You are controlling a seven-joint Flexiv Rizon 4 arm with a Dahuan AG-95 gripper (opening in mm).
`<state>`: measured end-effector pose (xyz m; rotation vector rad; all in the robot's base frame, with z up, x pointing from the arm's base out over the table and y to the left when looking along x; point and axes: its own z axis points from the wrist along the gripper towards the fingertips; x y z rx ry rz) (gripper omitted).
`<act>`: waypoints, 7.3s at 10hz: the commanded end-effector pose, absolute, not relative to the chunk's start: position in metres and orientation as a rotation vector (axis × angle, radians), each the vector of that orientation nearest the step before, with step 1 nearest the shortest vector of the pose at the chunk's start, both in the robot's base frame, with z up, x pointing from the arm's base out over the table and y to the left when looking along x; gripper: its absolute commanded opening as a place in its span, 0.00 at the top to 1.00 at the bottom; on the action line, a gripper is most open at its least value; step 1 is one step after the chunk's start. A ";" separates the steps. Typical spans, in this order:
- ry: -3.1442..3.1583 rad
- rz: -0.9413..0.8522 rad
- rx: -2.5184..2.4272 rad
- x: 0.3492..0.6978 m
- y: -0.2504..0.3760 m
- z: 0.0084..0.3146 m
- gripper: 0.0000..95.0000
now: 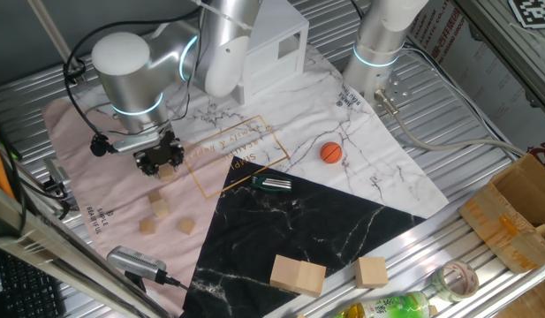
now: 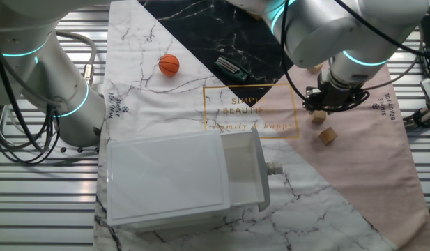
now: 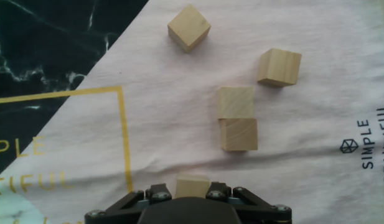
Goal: Stack the blocks into a pyramid shape
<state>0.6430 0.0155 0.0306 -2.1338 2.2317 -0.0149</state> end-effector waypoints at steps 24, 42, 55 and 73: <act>2.304 0.032 -2.074 0.651 0.009 0.023 1.00; 2.241 0.073 -2.136 0.684 0.023 0.028 1.00; 2.255 0.076 -2.130 0.692 0.031 0.028 1.00; 2.258 0.059 -2.137 0.695 0.034 0.026 1.00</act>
